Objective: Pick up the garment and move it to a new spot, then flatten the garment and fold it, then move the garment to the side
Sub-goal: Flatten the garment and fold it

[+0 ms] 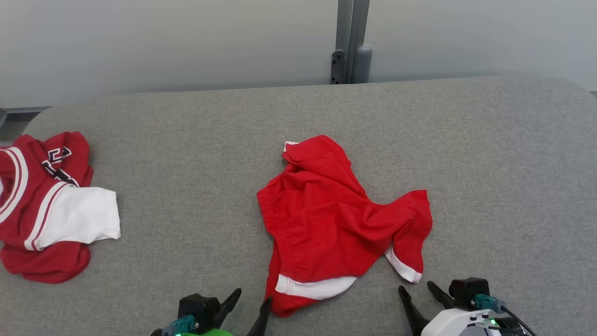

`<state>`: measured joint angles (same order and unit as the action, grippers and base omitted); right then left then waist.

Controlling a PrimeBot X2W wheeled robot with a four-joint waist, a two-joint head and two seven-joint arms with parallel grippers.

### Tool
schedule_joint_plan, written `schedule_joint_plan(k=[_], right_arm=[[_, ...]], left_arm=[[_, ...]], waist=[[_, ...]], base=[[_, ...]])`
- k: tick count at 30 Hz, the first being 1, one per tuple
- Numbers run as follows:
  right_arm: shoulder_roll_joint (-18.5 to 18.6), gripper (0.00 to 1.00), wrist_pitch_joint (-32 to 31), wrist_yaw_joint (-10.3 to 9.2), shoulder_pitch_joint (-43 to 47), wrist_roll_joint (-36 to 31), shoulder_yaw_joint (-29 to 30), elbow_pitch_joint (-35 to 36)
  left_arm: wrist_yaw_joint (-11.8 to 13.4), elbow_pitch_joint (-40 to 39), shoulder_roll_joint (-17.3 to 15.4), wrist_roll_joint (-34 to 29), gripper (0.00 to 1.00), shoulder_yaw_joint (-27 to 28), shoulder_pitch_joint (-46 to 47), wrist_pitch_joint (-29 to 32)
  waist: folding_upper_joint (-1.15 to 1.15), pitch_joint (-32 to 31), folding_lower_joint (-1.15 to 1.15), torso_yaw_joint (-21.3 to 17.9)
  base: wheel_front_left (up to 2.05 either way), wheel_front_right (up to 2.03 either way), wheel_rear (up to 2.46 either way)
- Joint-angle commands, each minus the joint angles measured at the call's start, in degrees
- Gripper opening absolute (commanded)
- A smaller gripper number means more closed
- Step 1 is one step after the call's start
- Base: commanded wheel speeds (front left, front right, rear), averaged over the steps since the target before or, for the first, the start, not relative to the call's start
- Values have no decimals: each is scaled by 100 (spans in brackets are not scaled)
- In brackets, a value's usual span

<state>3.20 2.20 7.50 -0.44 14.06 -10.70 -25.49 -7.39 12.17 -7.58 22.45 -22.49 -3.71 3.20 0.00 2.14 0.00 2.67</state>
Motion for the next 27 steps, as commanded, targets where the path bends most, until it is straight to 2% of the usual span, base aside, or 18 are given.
schedule_joint_plan(k=[1,9,25,26,27], right_arm=[[5,100,5,-2,-91,35,-1,1],[-16,100,-32,-3,-307,4,-21,18],[-27,100,34,-2,-566,114,-196,39],[-28,100,36,-3,-577,142,-220,48],[-27,100,40,-3,-588,155,-248,60]], left_arm=[[-17,-74,-74,116,100,-51,92,93],[-15,-431,-156,359,100,-205,187,524],[7,-471,-193,495,100,-403,444,794],[6,-483,-186,501,88,-422,451,810],[3,-486,-178,538,53,-443,452,842]], waist=[[0,77,0,12],[0,280,0,-24],[0,559,0,-166],[0,564,0,-176],[0,569,0,-186]], base=[[0,0,0],[0,0,0],[0,0,0],[0,0,0],[0,0,0]])
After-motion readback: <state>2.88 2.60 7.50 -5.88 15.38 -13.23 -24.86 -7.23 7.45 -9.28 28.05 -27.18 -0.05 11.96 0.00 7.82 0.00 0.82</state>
